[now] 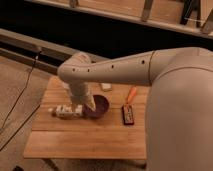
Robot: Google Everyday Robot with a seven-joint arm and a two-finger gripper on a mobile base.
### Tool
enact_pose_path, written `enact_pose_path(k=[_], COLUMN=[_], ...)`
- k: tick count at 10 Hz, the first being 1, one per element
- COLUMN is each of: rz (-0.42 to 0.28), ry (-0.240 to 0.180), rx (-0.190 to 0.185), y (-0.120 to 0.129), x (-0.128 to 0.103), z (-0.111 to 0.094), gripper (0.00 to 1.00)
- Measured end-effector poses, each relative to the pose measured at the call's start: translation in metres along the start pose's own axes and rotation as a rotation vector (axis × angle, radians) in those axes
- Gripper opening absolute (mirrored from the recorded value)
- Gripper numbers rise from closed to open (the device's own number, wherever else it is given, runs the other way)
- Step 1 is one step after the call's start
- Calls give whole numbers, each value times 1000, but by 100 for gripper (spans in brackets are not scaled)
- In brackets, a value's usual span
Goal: Place the eraser on the white sponge
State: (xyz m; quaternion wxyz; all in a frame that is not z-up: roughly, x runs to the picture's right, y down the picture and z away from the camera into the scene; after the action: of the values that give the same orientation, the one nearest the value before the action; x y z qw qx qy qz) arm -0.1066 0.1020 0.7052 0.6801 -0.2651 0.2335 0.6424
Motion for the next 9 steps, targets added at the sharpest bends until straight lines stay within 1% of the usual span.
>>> enact_pose_path(k=[1,3,6,7,8,9], rz=[7,19,19,30,54,69], ry=[4,20,32,33,28,26], rx=[-3,-21,-48,-54,-62,-61], y=[-3,-18,-53,-70,-99,-116], x=[-2,-11,-19,-21,-25,-26], z=[2,11,24,29,38,43], gripper=[65,65,65,65,65,65])
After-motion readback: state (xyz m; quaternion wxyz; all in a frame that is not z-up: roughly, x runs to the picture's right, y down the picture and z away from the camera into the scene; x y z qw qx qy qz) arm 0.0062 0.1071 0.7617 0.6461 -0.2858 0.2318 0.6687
